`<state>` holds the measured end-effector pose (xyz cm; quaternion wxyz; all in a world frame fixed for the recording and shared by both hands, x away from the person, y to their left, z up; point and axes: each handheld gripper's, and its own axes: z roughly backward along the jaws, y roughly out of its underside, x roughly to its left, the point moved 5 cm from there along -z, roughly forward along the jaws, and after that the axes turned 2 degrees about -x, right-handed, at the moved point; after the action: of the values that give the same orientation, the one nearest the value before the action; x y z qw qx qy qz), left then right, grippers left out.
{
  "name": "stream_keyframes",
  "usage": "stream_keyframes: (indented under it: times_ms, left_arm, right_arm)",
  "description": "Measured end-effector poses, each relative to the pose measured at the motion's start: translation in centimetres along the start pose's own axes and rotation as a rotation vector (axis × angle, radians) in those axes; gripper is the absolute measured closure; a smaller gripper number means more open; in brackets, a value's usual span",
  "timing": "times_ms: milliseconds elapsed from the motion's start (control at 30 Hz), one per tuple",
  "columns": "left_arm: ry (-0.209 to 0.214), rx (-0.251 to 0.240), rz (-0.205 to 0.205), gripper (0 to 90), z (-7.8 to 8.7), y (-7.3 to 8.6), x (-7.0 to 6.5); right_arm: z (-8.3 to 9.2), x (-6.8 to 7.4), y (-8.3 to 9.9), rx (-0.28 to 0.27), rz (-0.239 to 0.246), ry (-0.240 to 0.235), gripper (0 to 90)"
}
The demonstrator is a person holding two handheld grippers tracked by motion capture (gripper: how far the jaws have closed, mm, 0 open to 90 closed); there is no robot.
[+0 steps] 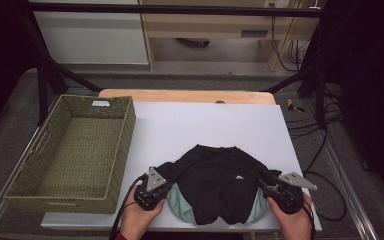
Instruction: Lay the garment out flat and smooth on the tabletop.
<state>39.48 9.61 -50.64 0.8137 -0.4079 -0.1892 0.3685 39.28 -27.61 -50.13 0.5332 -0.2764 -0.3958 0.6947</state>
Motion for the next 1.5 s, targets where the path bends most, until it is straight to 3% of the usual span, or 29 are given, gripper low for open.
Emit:
stream_keyframes:
  times_ms: [167,333,433,633,733,800,933,1033,1200,1300,1500]
  left_arm:
    - [-0.001,-0.002,0.021,85.8,0.9,0.5,0.4]
    - [-0.018,-0.04,0.016,83.0,1.2,0.0,0.3]
    - [-0.042,-0.084,0.001,75.4,1.8,-0.7,0.3]
    - [-0.048,-0.144,0.008,61.4,2.2,-2.6,0.6]
    - [-0.068,-0.163,-0.003,53.8,1.8,-3.8,1.0]
    - [-0.07,-0.182,0.002,50.2,1.5,-4.7,1.4]
    - [-0.059,-0.179,0.025,43.6,0.3,-6.1,2.3]
    - [-0.025,-0.164,0.027,40.6,-0.9,-6.7,2.9]
    - [-0.038,-0.146,0.026,33.7,-1.8,-7.1,3.7]
    - [-0.053,-0.148,0.041,29.9,-2.1,-7.4,4.0]
    - [-0.082,-0.114,0.035,23.5,-3.2,-7.6,3.8]
  right_arm:
    - [0.0,0.2,-0.4,-0.037,0.026,0.007,36.9]
    - [0.1,0.2,-0.8,-0.072,0.017,0.023,27.7]
    - [0.2,0.1,-1.0,-0.093,0.002,0.04,21.2]
    - [0.3,0.2,-1.7,-0.13,0.003,0.047,16.5]
    - [-0.4,0.4,-3.1,-0.15,0.061,0.056,15.9]
    - [-0.9,0.5,-4.0,-0.161,0.069,0.053,16.5]
    - [-2.4,1.0,-6.3,-0.148,0.125,0.028,16.7]
    - [-3.5,1.4,-8.1,-0.149,0.152,0.013,15.6]
    - [-5.5,2.0,-10.3,-0.125,0.171,-0.024,13.2]
    - [-6.5,2.2,-11.4,-0.138,0.178,-0.029,13.1]
    - [-7.9,1.7,-12.4,-0.095,0.184,-0.056,11.9]
